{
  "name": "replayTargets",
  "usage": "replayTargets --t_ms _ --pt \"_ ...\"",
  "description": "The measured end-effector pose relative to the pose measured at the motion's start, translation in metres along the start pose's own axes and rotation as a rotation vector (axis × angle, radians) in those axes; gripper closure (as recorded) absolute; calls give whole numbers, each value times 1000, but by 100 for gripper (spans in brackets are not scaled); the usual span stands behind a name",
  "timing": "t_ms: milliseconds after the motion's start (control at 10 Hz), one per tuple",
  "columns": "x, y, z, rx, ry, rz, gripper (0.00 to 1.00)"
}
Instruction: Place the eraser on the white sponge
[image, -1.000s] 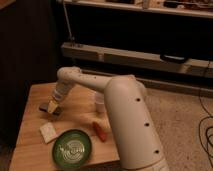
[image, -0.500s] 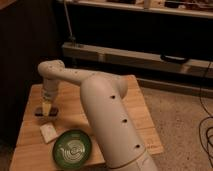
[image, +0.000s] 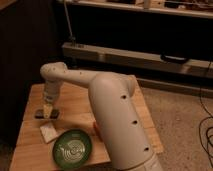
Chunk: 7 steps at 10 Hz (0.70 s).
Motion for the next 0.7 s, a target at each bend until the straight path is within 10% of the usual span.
replayTargets --t_ms 700 --pt "-13 30 17 -104 26 -116 81"
